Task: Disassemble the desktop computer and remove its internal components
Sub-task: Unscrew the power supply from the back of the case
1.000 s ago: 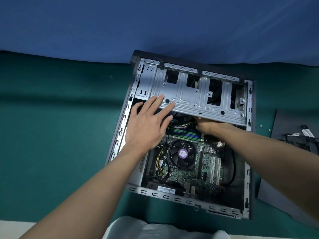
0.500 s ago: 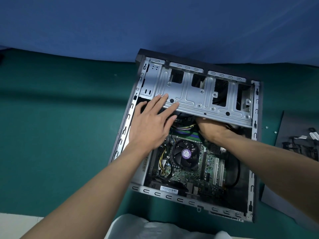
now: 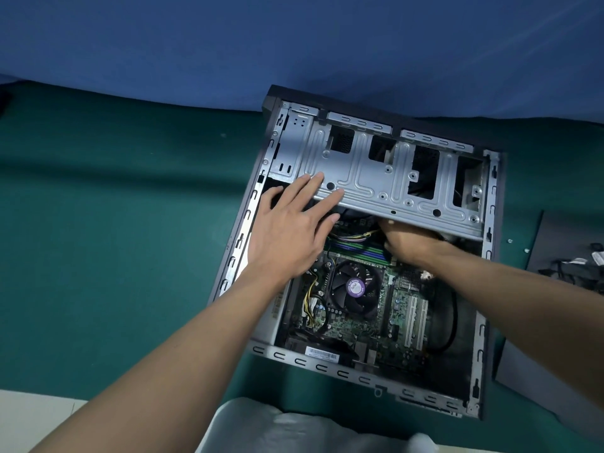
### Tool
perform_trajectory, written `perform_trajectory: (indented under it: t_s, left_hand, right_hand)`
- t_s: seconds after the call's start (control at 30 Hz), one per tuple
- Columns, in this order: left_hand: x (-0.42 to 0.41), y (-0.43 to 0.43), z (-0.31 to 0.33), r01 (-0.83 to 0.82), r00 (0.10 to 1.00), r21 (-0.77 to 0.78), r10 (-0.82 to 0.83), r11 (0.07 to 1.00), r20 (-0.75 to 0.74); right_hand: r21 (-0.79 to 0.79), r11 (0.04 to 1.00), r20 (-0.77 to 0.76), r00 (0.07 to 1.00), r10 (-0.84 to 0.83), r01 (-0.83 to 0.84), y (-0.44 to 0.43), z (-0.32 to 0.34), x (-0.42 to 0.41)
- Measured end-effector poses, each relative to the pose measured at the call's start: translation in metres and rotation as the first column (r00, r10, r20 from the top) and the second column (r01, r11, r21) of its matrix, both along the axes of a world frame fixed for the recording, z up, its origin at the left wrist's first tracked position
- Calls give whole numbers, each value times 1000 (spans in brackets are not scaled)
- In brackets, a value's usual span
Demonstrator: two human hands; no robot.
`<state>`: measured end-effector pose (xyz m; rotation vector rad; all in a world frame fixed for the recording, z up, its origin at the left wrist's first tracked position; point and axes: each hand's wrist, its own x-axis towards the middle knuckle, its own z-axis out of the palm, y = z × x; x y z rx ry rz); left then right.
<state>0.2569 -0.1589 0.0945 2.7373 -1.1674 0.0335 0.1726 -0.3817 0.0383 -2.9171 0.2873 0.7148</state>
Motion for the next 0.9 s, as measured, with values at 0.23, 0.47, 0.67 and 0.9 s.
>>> perform_trajectory:
  t_s: [0.23, 0.47, 0.67, 0.9]
  left_hand:
    - [-1, 1, 0, -4, 1000, 3, 4, 1000, -1]
    - [-1, 0, 1, 2, 1000, 15, -2, 1000, -14]
    - [-1, 1, 1, 8, 1000, 28, -7, 1000, -15]
    - [-1, 5, 4, 1, 995, -106, -11, 994, -97]
  right_hand:
    - [6, 1000, 17, 1000, 24, -24, -2, -1, -5]
    - [91, 995, 8, 999, 44, -44, -10, 10, -3]
    - [131, 991, -43, 999, -32, 38, 5, 24, -10]
    - [112, 963, -30, 970, -242, 243, 22, 38, -24]
